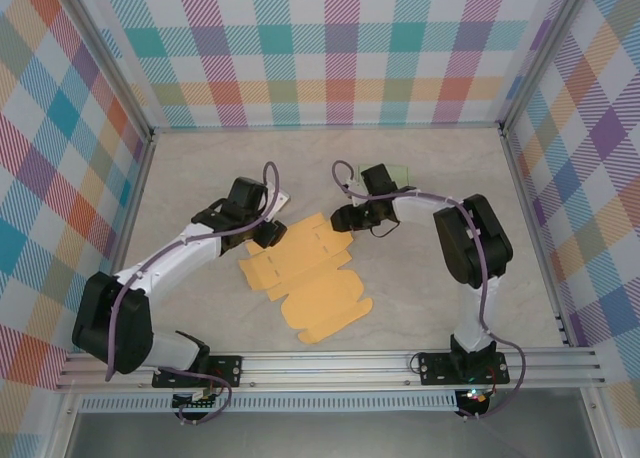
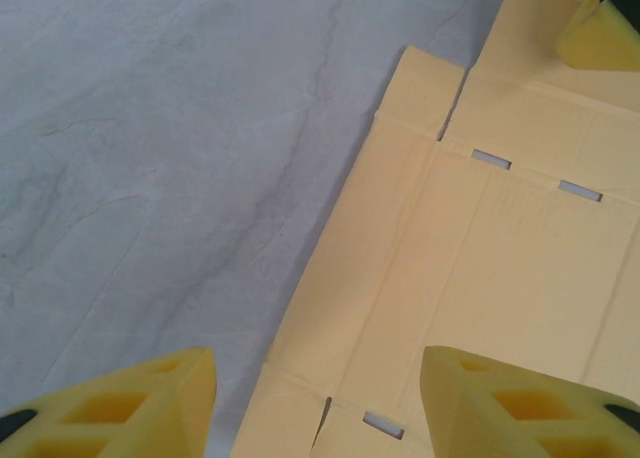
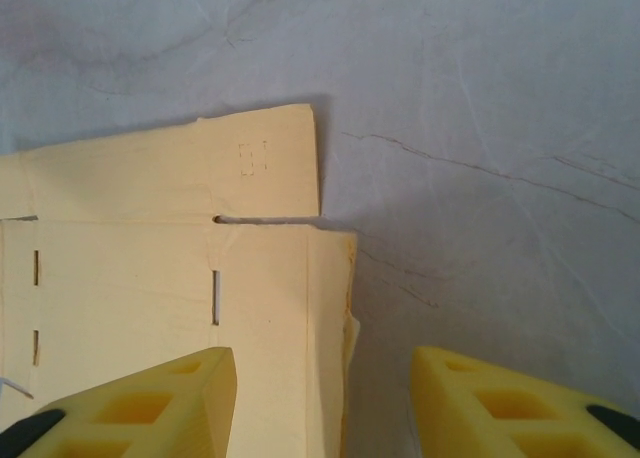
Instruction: Fold the paper box
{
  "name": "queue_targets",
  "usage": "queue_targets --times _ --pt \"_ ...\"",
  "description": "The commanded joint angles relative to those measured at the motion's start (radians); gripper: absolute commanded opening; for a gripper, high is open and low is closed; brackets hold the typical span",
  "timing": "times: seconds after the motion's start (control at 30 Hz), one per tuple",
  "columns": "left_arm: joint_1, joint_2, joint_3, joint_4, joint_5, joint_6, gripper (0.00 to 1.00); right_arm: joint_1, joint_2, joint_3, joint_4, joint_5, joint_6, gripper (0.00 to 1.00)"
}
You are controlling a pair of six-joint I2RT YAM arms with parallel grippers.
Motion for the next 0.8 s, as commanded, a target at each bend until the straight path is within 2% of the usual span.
queue_targets --times 0.0,0.17,0.27,0.33,0.43,0.57,0.77 --pt "0.026 0.017 0.003 -0.026 0.052 -0.013 0.61 0.016 0.033 0.054 -0.037 -0.009 -0.045 0.43" --pt "0.047 0.042 0.018 -0.041 0.066 -0.006 0.71 0.028 0.052 0.087 -0.072 0.014 -0.086 0.21" --pt "0.058 0.052 0.02 -0.045 0.076 0.003 0.84 0.032 0.023 0.082 -0.061 0.027 -0.123 0.0" --pt "0.07 0.061 0.022 -0.043 0.087 0.016 0.93 0.039 -0.014 0.062 -0.033 0.036 -0.164 0.0" --pt "0.101 0.088 0.047 -0.058 0.118 0.049 1.0 0.049 -0.09 0.004 0.049 0.054 -0.238 0.0" --pt "0.158 0.134 0.113 -0.112 0.238 0.101 0.98 0.049 -0.2 -0.096 0.201 0.045 -0.305 0.0" --pt "0.21 0.159 0.174 -0.165 0.439 0.145 0.77 0.049 -0.246 -0.109 0.235 0.051 -0.318 0.0"
